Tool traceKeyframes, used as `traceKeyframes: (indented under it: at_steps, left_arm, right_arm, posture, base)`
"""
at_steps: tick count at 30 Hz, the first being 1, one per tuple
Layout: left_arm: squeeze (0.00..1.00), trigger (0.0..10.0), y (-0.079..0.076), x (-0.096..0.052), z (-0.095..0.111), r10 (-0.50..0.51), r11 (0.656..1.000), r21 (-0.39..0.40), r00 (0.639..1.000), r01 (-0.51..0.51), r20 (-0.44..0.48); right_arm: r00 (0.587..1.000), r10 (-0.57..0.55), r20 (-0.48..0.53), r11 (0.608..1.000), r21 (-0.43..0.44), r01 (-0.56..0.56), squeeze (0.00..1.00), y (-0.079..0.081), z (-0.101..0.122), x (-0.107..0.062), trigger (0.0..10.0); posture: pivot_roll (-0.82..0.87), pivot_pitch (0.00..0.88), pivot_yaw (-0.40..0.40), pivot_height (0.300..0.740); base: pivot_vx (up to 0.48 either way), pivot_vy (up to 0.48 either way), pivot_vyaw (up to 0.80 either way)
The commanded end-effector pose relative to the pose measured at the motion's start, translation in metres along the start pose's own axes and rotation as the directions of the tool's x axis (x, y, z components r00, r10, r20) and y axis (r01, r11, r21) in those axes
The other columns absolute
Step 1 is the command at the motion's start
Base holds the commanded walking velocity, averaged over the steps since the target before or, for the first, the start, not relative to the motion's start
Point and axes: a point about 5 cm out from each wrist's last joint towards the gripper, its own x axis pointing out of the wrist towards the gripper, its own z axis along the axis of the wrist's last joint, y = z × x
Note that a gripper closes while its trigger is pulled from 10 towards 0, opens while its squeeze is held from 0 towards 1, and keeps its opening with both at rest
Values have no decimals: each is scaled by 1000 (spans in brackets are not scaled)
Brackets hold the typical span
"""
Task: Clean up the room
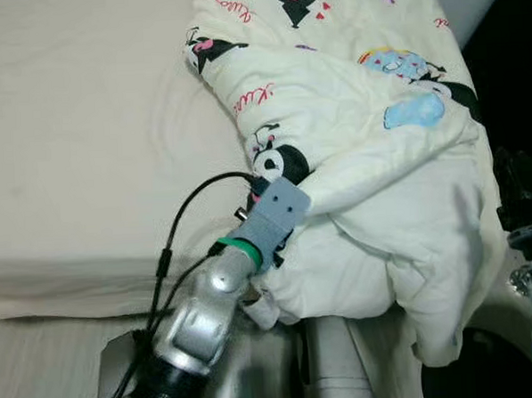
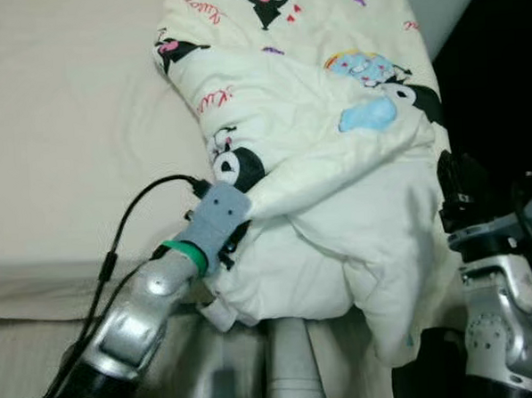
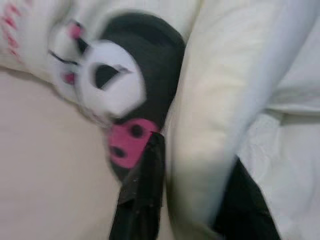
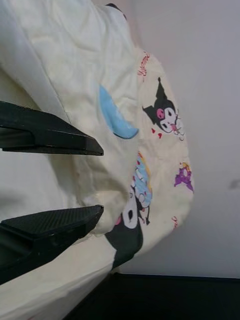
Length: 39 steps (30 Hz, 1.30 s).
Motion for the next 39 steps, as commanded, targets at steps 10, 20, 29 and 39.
traceKeyframes:
  at_steps: [10, 20, 29, 39]
  left_arm:
    - [0, 0, 42, -48, 2, -87, 996, -3, 982, 89, 166]
    - [0, 0, 72, -78, -42, 127, 983, 133, 992, -128, 9]
    - [0, 0, 114, -133, -115, 494, 840, 391, 829, -377, -262]
    - [0, 0, 48, -235, -177, 435, 895, 347, 716, -280, -546]
  right_arm:
    - [1000, -17, -25, 1000, -17, 17, 0, -6, -8, 3, 10000]
    - [999, -15, -37, 1000, -21, 14, 0, -6, -13, 4, 10000]
    - [998, -38, -46, 999, -33, 36, 0, -12, -15, 2, 10000]
    - [993, -57, -101, 998, -43, 53, 0, -17, -28, -2, 10000]
  posture:
    - [-184, 181, 1, 505]
    - [-168, 174, 3, 505]
    - [-158, 185, 18, 505]
    - [-132, 211, 6, 505]
  base:
    - [0, 0, 0]
    - [0, 0, 0]
    - [0, 0, 0]
    - [0, 0, 0]
